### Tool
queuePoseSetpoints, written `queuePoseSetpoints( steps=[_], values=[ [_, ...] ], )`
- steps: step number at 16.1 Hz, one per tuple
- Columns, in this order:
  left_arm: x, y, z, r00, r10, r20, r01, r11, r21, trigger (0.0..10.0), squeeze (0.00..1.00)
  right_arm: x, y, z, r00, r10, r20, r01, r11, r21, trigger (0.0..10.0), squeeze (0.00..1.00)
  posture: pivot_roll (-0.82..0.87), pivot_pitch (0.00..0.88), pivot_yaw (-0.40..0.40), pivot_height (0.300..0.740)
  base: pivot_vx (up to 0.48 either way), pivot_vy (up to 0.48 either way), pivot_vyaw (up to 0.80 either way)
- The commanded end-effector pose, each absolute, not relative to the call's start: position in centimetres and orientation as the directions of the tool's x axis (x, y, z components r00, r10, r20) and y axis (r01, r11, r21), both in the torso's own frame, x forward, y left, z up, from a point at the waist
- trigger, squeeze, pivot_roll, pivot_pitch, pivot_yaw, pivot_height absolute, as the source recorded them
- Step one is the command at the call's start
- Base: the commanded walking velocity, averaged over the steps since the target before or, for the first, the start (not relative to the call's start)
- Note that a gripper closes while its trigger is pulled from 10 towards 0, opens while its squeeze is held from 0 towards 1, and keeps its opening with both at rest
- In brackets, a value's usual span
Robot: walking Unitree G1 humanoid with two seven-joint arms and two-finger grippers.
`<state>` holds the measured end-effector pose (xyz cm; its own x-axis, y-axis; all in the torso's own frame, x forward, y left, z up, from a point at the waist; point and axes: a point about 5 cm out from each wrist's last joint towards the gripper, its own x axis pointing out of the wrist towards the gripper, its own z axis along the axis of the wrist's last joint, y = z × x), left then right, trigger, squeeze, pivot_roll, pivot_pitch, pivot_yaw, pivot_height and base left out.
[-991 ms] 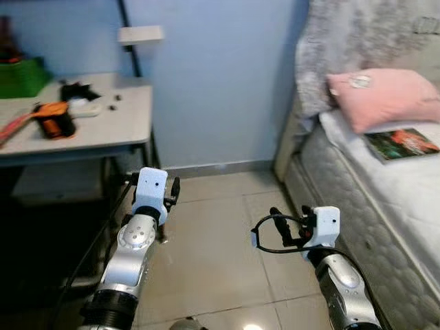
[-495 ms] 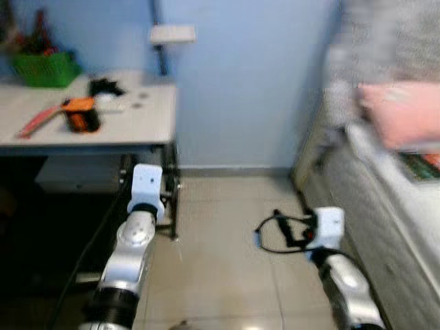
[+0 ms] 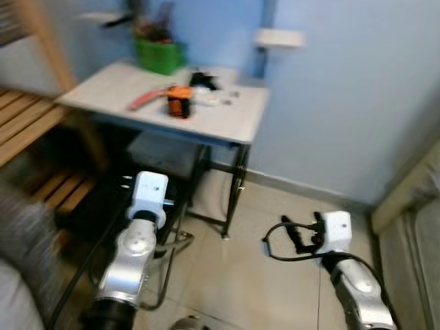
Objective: Clean up the room
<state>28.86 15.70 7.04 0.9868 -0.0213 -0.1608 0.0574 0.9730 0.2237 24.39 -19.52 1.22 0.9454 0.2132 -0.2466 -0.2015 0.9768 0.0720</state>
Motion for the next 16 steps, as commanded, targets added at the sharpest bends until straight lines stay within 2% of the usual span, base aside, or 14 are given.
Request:
queuePoseSetpoints(
  steps=[1, 2, 3, 4, 6, 16],
  values=[
    [28.9, 14.9, 7.4, 0.988, -0.089, -0.127, 0.115, 0.97, 0.213, 10.0, 0.0, 24.2, -19.9, 1.5, 0.957, 0.183, -0.225, -0.175, 0.983, 0.053, 10.0, 0.0, 0.14, 0.0, 0.0, 0.74, 0.0, 0.0, 0.0],
    [27.6, 12.1, 6.5, 0.955, -0.268, -0.13, 0.283, 0.953, 0.11, 10.0, 0.0, 22.8, -20.6, 1.7, 0.963, 0.168, -0.21, -0.162, 0.986, 0.042, 10.0, 0.0, 0.15, 0.0, -0.006, 0.74, 0.0, 0.0, 0.0],
    [28.1, 12.2, 8.8, 0.977, -0.213, 0.009, 0.211, 0.971, 0.113, 10.0, 0.0, 20.6, -22.0, 1.8, 0.971, 0.133, -0.197, -0.131, 0.991, 0.024, 10.0, 0.0, 0.14, 0.0, -0.016, 0.74, 0.0, 0.0, 0.0],
    [28.4, 12.9, 9.2, 0.991, -0.135, 0.024, 0.133, 0.988, 0.075, 10.0, 0.0, 19.6, -23.1, 1.7, 0.974, 0.1, -0.203, -0.1, 0.995, 0.009, 10.0, 0.0, 0.14, 0.0, -0.021, 0.74, 0.0, 0.0, 0.0],
    [28.1, 13.3, 9.0, 0.995, -0.092, 0.033, 0.091, 0.995, 0.04, 10.0, 0.0, 19.3, -23.3, 1.7, 0.974, 0.082, -0.209, -0.082, 0.997, 0.007, 10.0, 0.0, 0.12, 0.0, -0.022, 0.74, 0.0, 0.0, 0.0],
    [28.1, 13.3, 9.0, 0.995, -0.092, 0.033, 0.091, 0.995, 0.04, 10.0, 0.0, 19.3, -23.3, 1.7, 0.974, 0.082, -0.209, -0.082, 0.997, 0.007, 10.0, 0.0, 0.12, 0.0, -0.022, 0.74, 0.0, 0.0, 0.0]
  ],
)
